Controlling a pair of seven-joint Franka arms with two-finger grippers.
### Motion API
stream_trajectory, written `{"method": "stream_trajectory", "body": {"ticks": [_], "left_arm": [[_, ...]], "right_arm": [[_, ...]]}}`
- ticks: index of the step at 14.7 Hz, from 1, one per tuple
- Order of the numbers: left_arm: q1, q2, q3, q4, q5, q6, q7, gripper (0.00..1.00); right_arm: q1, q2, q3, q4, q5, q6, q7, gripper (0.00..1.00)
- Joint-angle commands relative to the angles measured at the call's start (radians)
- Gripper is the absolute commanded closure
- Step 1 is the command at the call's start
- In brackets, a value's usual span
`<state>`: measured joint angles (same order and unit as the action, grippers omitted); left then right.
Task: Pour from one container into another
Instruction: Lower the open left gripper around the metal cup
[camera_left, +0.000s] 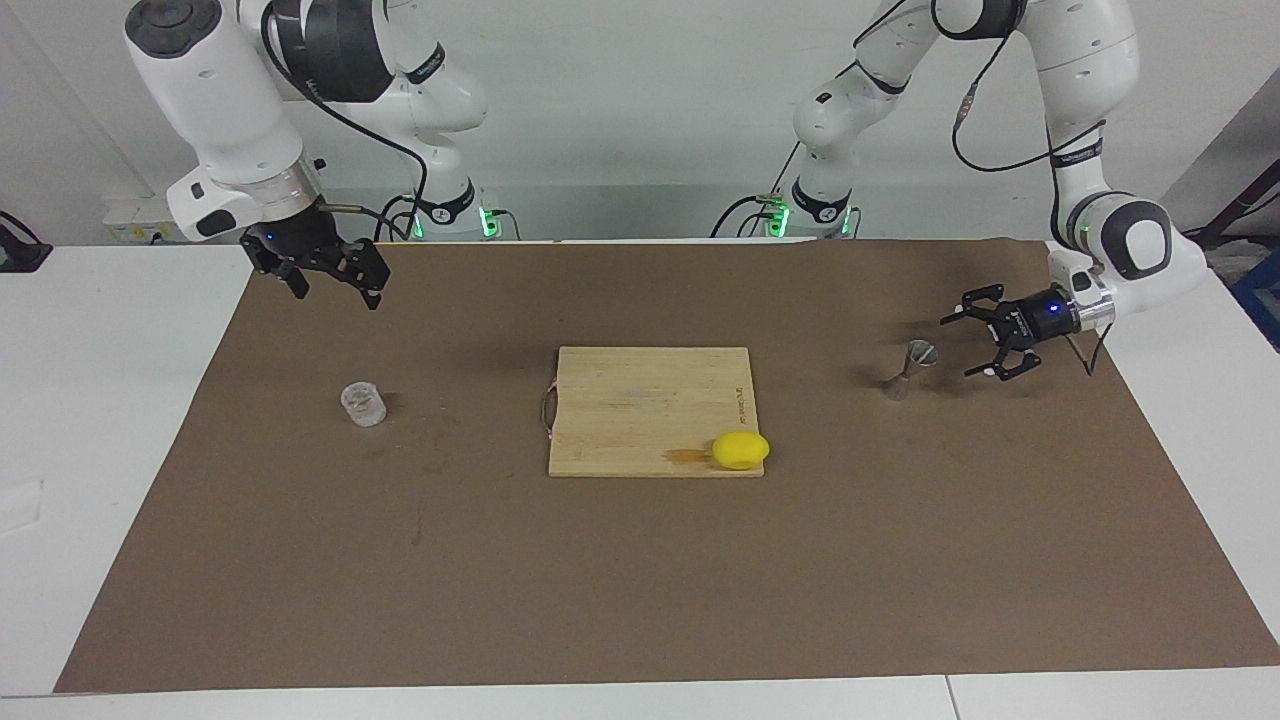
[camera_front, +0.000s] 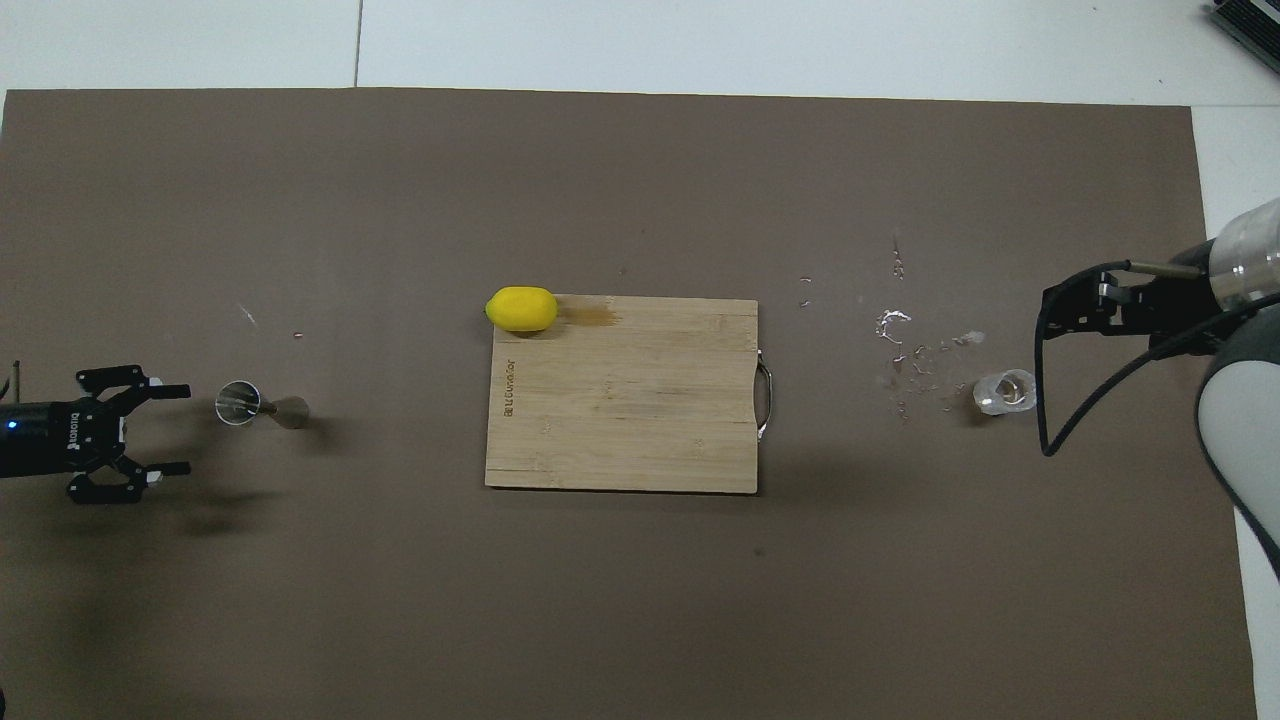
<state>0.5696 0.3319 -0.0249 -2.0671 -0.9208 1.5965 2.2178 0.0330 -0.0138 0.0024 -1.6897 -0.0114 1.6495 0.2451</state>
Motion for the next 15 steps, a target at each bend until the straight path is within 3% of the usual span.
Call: {"method": "stream_trajectory", "body": {"ticks": [1, 9, 15], "left_arm": [[0.007, 0.029, -0.007, -0.021, -0.064, 0.002, 0.059, 0.00], [-0.036, 0.119, -0.009, -0.041, -0.208, -0.049, 0.279, 0.00], [-0.088, 0.121, -0.007, -0.042, -0.248, -0.122, 0.284, 0.00]], "right_arm": [[-0.010, -0.022, 0.002, -0.024, 0.025, 0.012, -0.018, 0.00], [-0.010, -0.022, 0.002, -0.024, 0.025, 0.012, -0.018, 0.00], [-0.010, -0.022, 0.002, -0.024, 0.025, 0.012, -0.018, 0.00]]}}
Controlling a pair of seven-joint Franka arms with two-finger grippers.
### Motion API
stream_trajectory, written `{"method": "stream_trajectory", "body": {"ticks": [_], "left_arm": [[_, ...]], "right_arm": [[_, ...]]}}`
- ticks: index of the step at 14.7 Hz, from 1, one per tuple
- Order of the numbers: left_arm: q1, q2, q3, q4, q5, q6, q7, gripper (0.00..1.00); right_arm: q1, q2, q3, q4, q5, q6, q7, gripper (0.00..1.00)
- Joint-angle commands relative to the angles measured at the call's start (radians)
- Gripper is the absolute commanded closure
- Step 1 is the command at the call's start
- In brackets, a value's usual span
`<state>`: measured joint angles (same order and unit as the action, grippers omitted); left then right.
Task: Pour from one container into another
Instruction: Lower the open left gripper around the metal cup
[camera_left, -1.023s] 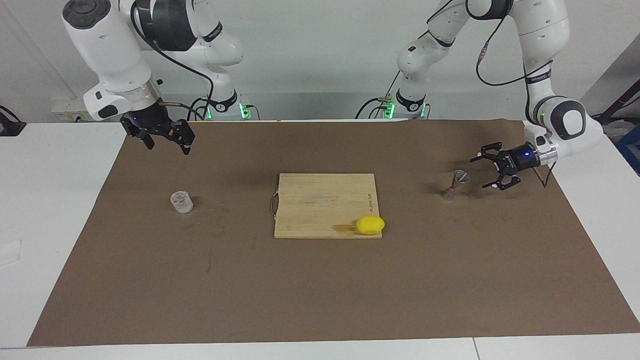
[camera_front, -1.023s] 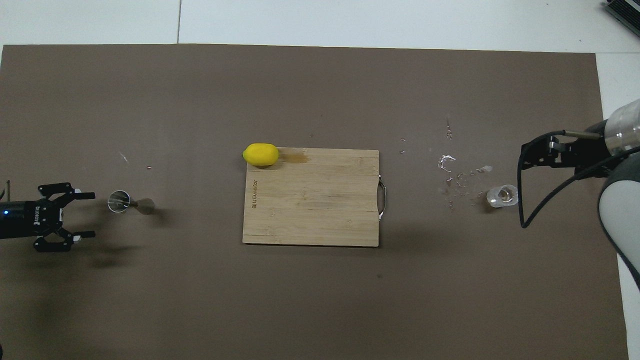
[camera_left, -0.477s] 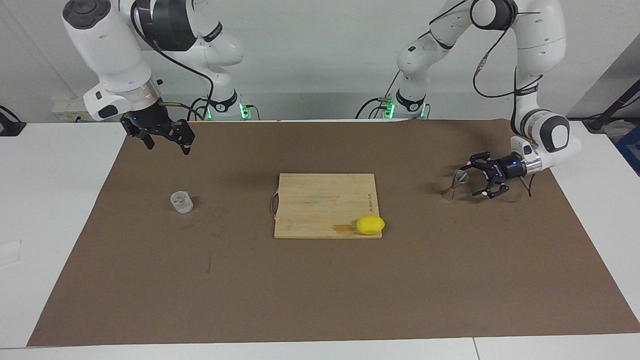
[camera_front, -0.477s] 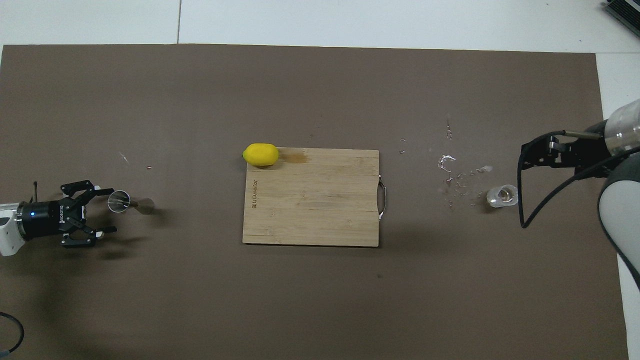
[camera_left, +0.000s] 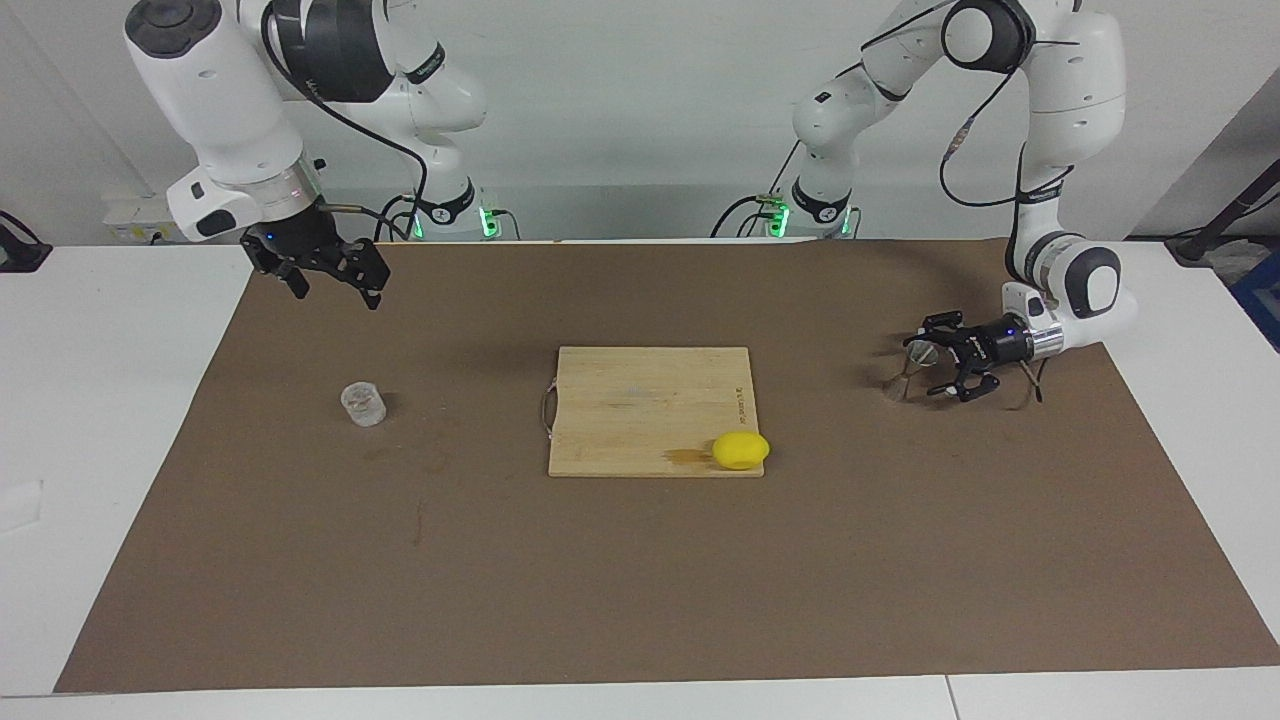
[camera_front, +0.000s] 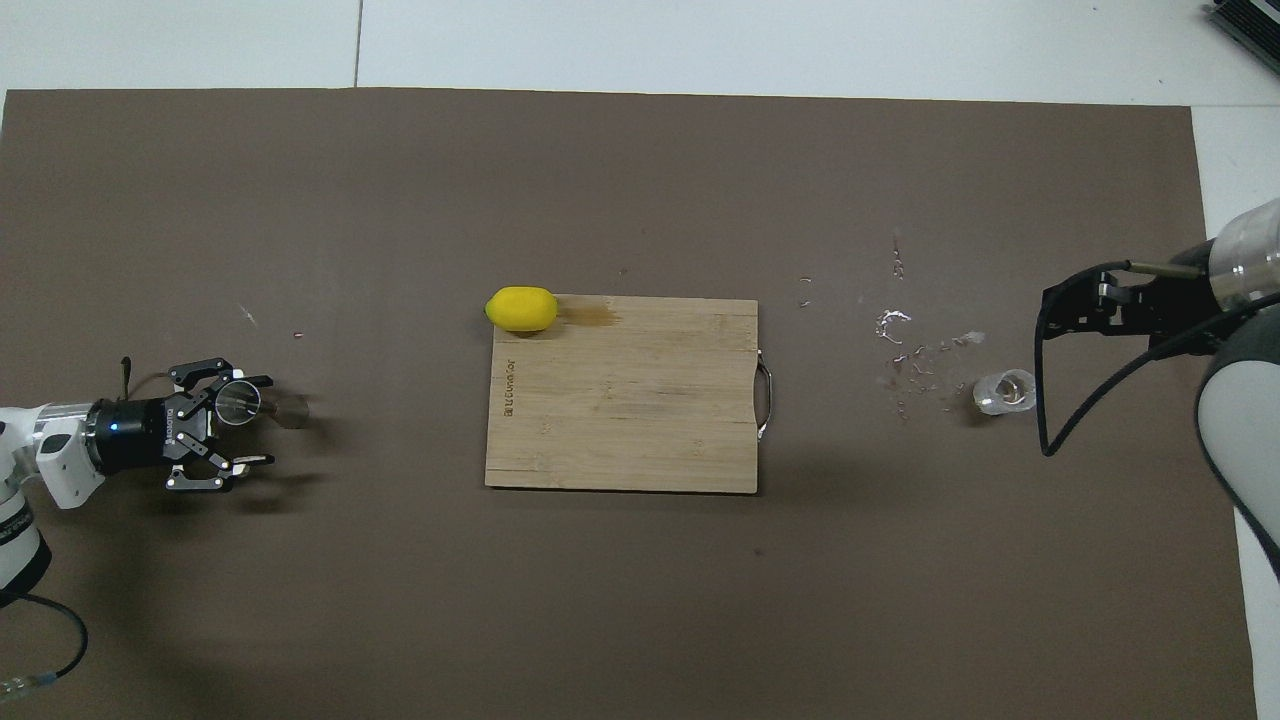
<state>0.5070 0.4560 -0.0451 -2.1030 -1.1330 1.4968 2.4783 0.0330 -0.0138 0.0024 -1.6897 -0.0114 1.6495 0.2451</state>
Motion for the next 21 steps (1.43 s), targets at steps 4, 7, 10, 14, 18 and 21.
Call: {"method": "stream_trajectory", "body": {"ticks": [4, 7, 10, 14, 18, 21], "left_arm": [[-0.031, -0.002, 0.013, 0.003, -0.074, -0.018, 0.022, 0.00], [-0.031, -0.002, 0.013, 0.004, -0.077, -0.023, 0.022, 0.00], [-0.030, -0.004, 0.013, 0.009, -0.093, -0.026, 0.019, 0.00], [-0.028, -0.002, 0.013, 0.017, -0.097, -0.039, 0.011, 0.00], [-0.028, -0.004, 0.013, 0.017, -0.110, -0.056, 0.007, 0.00], [-0.031, -0.002, 0.013, 0.018, -0.116, -0.056, 0.007, 0.00]], "right_arm": [[-0.010, -0.021, 0.002, -0.024, 0.025, 0.012, -0.018, 0.00], [-0.010, -0.022, 0.002, -0.024, 0.025, 0.012, -0.018, 0.00], [-0.010, -0.022, 0.002, -0.024, 0.025, 0.012, -0.018, 0.00], [-0.010, -0.022, 0.002, -0.024, 0.025, 0.012, -0.018, 0.00], [-0.010, -0.022, 0.002, -0.024, 0.025, 0.012, -0.018, 0.00], [-0.010, -0.022, 0.002, -0.024, 0.025, 0.012, -0.018, 0.00]]}}
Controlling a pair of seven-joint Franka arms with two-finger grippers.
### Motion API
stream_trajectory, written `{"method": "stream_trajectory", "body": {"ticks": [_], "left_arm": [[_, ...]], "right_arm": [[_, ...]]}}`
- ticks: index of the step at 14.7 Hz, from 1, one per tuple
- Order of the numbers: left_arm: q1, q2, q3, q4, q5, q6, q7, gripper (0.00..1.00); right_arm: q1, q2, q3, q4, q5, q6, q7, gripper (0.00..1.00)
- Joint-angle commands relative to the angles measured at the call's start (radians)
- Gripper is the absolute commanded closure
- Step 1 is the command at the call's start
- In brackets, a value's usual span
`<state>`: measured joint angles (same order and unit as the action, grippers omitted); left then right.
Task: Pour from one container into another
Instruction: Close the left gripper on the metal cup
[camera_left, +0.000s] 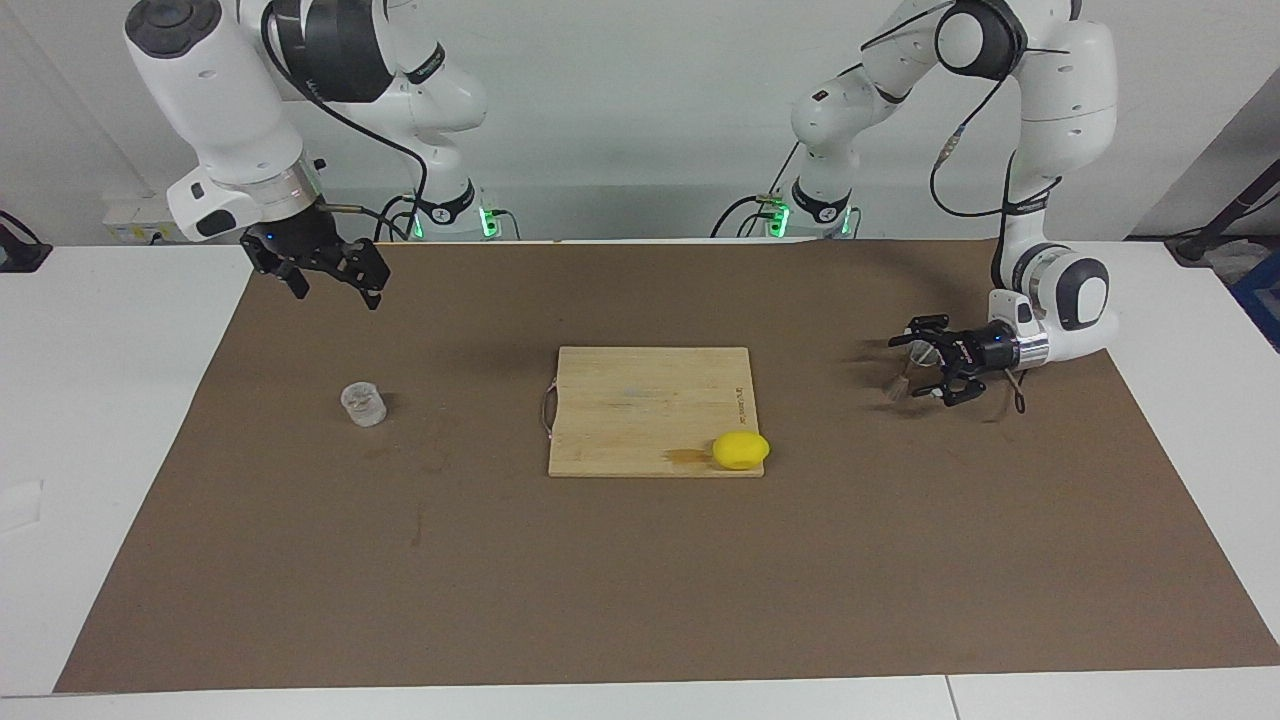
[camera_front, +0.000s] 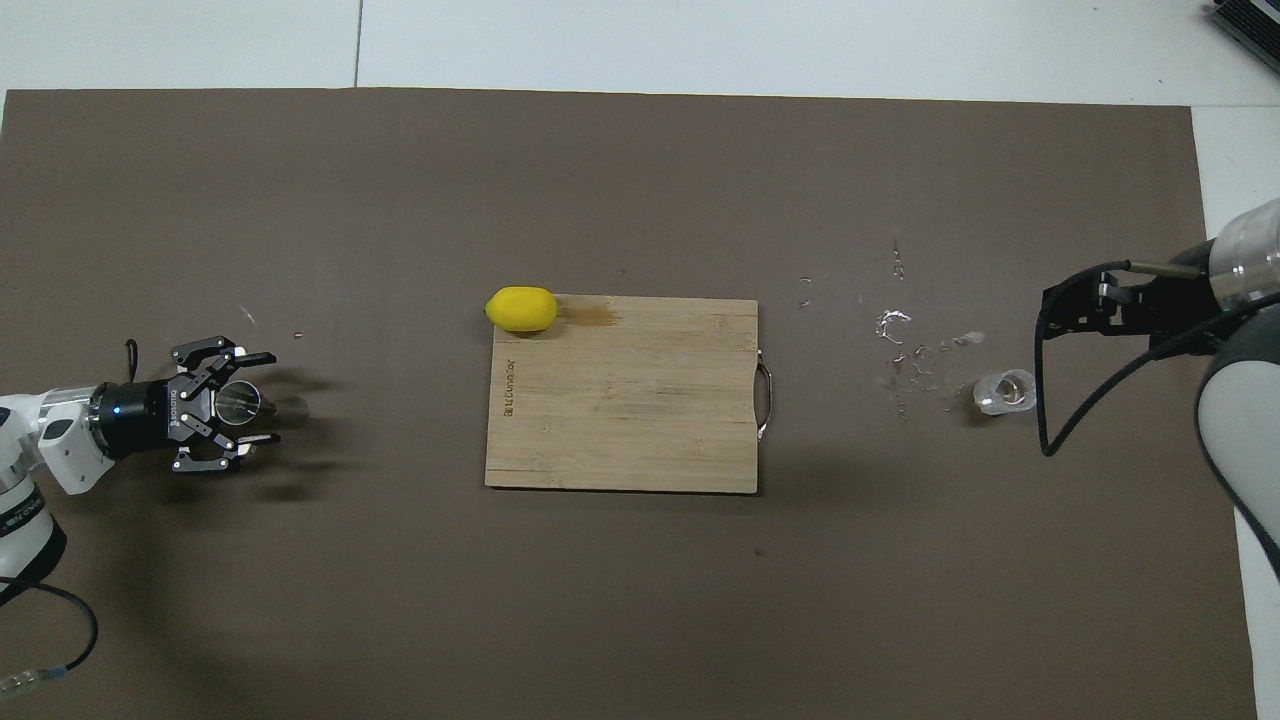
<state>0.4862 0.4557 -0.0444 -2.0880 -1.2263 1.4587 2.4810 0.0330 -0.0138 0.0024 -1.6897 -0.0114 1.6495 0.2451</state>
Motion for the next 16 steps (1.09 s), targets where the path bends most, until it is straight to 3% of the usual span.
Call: {"method": "stream_trajectory", "body": {"ticks": [1, 9, 10, 15, 16], "left_arm": [[-0.011, -0.002, 0.012, 0.002, -0.025, -0.015, 0.004, 0.00], [-0.003, -0.003, 0.012, 0.005, -0.033, -0.024, -0.008, 0.02], [0.000, -0.003, 0.012, 0.006, -0.033, -0.026, -0.008, 0.10], [0.000, -0.003, 0.014, 0.005, -0.045, -0.026, -0.010, 0.28], [-0.001, -0.003, 0.014, 0.005, -0.045, -0.027, -0.010, 0.35]], "right_arm": [[-0.010, -0.022, 0.002, -0.024, 0.025, 0.012, -0.018, 0.00], [-0.010, -0.022, 0.002, -0.024, 0.025, 0.012, -0.018, 0.00], [-0.010, -0.022, 0.004, -0.024, 0.025, 0.012, -0.018, 0.00], [-0.010, -0.022, 0.002, -0.024, 0.025, 0.012, -0.018, 0.00], [-0.010, -0.022, 0.004, -0.024, 0.025, 0.012, -0.018, 0.00]]}}
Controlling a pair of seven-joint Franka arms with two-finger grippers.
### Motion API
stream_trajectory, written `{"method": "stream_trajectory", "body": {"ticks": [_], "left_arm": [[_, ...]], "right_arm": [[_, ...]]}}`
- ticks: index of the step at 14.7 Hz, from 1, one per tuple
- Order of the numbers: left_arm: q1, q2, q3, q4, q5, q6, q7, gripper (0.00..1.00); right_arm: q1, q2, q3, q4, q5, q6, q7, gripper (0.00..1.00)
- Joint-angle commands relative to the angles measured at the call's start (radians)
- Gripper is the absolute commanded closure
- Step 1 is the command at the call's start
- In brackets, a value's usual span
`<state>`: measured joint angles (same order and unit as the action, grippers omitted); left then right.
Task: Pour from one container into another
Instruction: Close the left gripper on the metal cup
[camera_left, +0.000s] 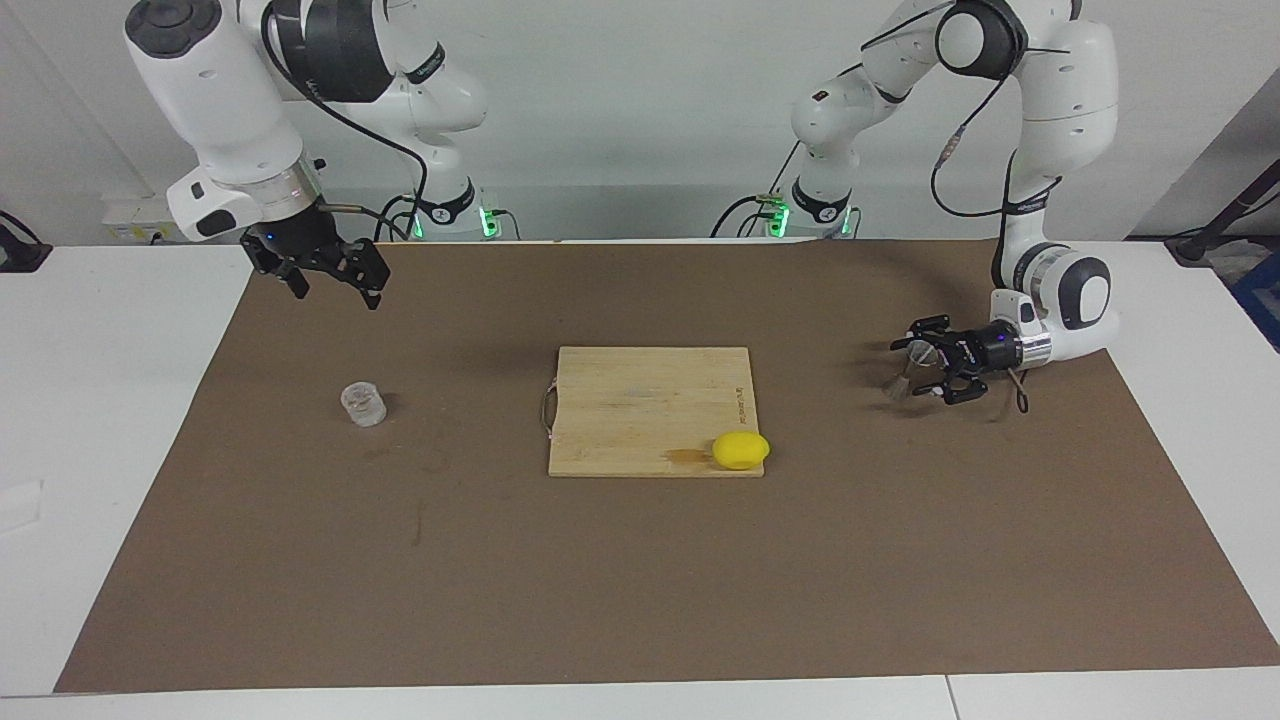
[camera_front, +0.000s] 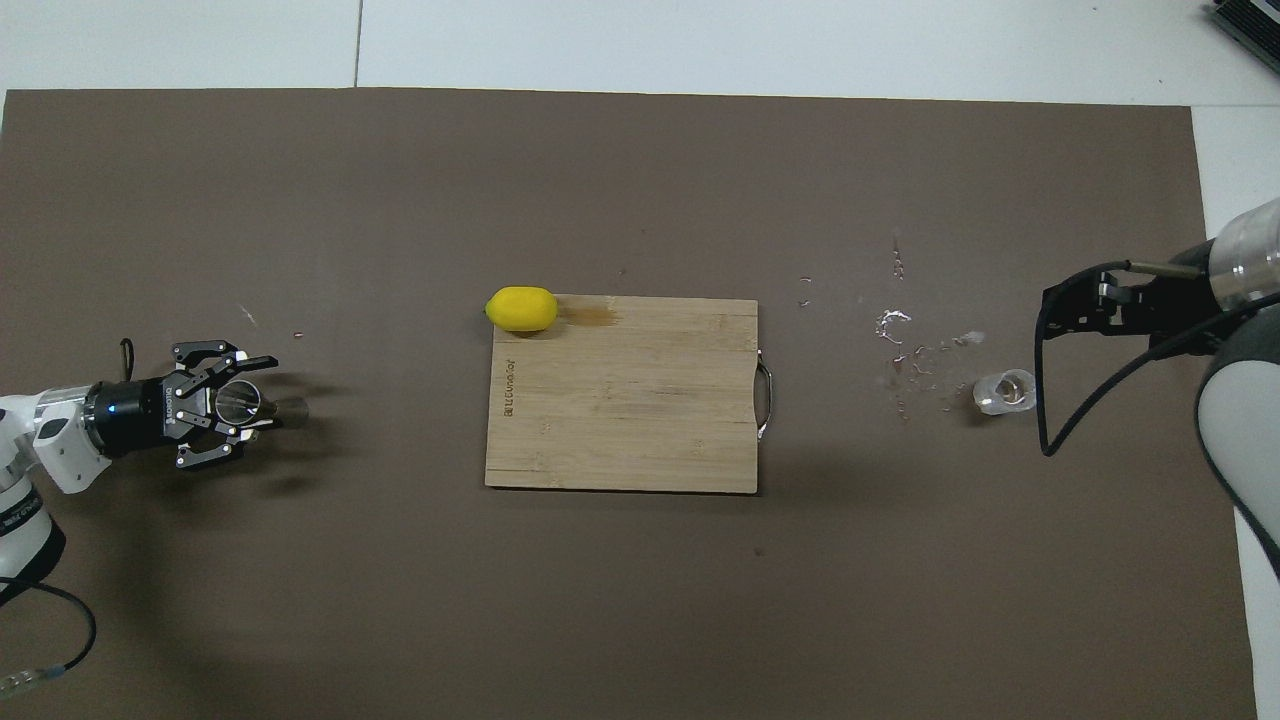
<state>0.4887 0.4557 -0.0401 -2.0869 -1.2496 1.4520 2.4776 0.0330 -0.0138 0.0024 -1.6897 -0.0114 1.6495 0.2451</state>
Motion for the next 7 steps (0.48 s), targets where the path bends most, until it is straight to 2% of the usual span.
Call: {"method": "stream_trajectory", "body": {"ticks": [1, 3, 7], "left_arm": [[-0.004, -0.003, 0.009, 0.004, -0.022, -0.021, -0.006, 0.44], [-0.004, -0.003, 0.009, 0.004, -0.022, -0.016, -0.006, 0.62], [0.001, -0.003, 0.009, 0.007, -0.024, -0.016, -0.016, 0.80]], "right_arm": [[-0.010, -0.021, 0.002, -0.024, 0.025, 0.012, -0.018, 0.00], [-0.010, -0.021, 0.002, -0.024, 0.025, 0.012, -0.018, 0.00], [-0.010, -0.021, 0.002, -0.024, 0.025, 0.012, -0.018, 0.00]]}}
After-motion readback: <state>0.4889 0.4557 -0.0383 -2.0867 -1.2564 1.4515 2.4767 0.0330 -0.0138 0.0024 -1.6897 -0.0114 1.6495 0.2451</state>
